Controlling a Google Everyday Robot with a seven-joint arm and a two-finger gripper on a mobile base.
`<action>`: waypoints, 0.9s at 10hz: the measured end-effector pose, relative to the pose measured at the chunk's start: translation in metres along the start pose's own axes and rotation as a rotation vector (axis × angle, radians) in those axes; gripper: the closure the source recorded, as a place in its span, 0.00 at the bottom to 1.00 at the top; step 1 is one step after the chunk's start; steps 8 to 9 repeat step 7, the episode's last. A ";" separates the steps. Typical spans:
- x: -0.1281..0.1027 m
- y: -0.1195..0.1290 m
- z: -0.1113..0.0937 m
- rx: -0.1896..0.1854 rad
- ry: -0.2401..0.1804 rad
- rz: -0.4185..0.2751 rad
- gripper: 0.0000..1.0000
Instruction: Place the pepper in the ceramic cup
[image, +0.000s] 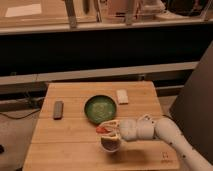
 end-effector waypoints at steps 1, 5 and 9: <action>0.000 0.000 0.000 0.002 0.003 -0.001 0.20; 0.001 -0.001 -0.002 0.013 0.014 -0.010 0.20; 0.000 -0.002 -0.003 0.024 0.019 -0.017 0.20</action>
